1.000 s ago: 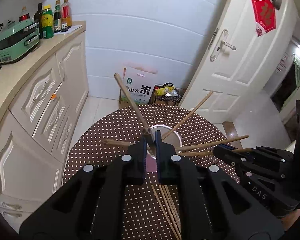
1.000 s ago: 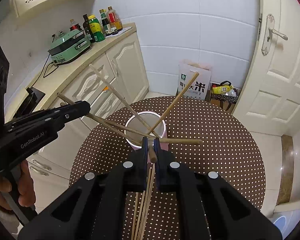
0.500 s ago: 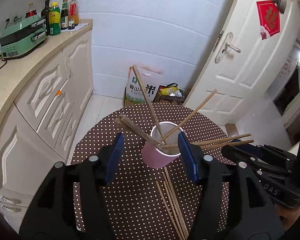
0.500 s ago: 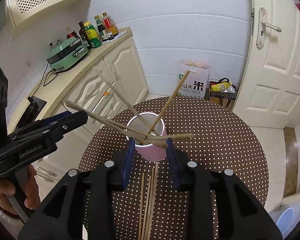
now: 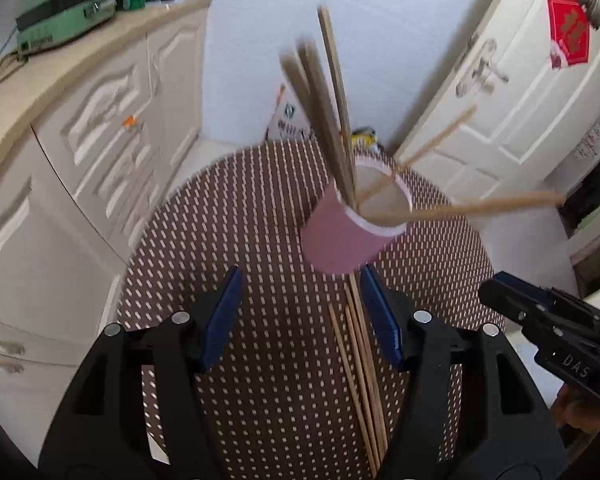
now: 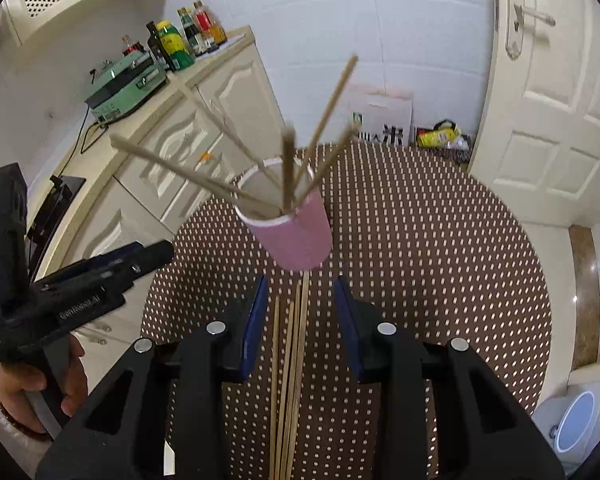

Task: Organize utensils
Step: 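Move both open tools back down to the chopstick pile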

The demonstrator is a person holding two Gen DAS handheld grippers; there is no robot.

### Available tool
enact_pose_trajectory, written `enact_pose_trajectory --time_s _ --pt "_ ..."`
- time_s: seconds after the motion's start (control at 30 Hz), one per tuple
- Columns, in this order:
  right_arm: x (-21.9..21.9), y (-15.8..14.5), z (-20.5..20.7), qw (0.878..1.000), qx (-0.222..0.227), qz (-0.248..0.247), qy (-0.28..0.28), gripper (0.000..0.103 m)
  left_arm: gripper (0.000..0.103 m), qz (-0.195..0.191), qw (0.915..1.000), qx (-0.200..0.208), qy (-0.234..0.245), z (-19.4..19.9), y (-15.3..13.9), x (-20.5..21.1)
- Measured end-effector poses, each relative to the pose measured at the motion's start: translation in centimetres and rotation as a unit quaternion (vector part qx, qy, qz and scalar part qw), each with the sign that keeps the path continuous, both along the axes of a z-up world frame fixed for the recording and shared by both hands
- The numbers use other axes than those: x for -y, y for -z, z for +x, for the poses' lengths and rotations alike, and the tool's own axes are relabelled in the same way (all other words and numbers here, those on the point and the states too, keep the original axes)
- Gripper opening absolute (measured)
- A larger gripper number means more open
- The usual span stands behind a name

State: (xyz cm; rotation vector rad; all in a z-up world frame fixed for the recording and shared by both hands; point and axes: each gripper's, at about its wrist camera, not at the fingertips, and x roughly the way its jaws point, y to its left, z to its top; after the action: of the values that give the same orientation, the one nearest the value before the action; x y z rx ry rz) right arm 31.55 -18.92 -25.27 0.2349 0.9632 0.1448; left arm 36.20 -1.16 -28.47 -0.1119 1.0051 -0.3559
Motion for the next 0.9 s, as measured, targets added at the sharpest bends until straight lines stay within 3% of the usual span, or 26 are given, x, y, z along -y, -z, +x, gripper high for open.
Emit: enact_pose_trajectory --time_s 0.17,0.3,0.43,0.67,0.83,0.9 --pt "0.3 2.2 -0.1 1.000 -0.028 0.006 -0.003 0.032 0.060 0.018 0.9987 -0.044 0.020 -0.2 3.7 1.9" --pt "0.9 3.9 0.0 0.999 -0.054 0.011 -0.001 0.032 0.060 0.062 0.9936 -0.086 0.041 0.0 7.2 4.2" --pt "1.6 5.4 0.1 0.997 -0.073 0.019 0.001 0.032 0.060 0.078 0.9896 -0.111 0.049 0.1 9.4 5.6" --pt "2.3 6.7 0.8 0.995 -0.091 0.029 -0.005 0.032 0.060 0.111 0.9845 -0.125 0.052 0.5 11.4 7.2" --pt "2.5 7.4 1.6 0.994 -0.100 0.035 -0.012 0.032 0.060 0.145 0.9817 -0.108 0.061 0.4 11.5 8.1" --pt "2.3 7.7 2.0 0.994 -0.104 0.037 -0.016 0.032 0.055 0.150 0.9814 -0.102 0.062 0.2 11.5 8.2"
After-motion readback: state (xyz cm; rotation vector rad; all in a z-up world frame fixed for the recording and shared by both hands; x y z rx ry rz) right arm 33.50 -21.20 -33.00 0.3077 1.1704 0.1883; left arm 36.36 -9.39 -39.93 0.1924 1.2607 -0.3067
